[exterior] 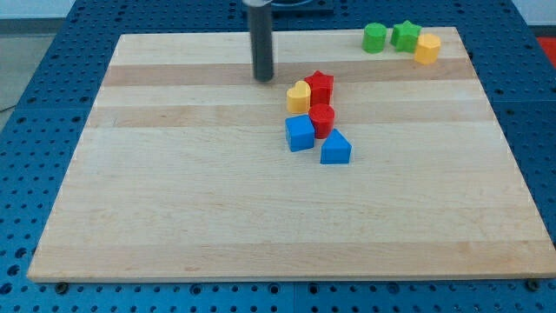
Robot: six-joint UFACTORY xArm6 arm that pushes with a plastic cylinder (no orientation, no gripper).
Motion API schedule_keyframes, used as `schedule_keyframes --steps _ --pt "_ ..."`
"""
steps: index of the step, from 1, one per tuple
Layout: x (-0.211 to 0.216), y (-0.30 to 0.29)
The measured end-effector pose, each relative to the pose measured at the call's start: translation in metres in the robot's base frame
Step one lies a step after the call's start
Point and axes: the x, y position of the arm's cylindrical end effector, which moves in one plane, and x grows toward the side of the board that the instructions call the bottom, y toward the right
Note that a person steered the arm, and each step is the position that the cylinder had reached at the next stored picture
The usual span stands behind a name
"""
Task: Move the red star at the top of the heart
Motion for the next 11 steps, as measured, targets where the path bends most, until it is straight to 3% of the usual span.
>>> schedule_keyframes --steps 1,2,4,5,7,8,9,11 --pt "0.042 0.012" --pt "0.046 0.07" --pt "-0.002 0.17" --pt "-0.004 0.177" --pt "0.0 0.154" --pt "-0.031 0.152" --pt "-0.034 0.145" --pt "-0.028 0.071"
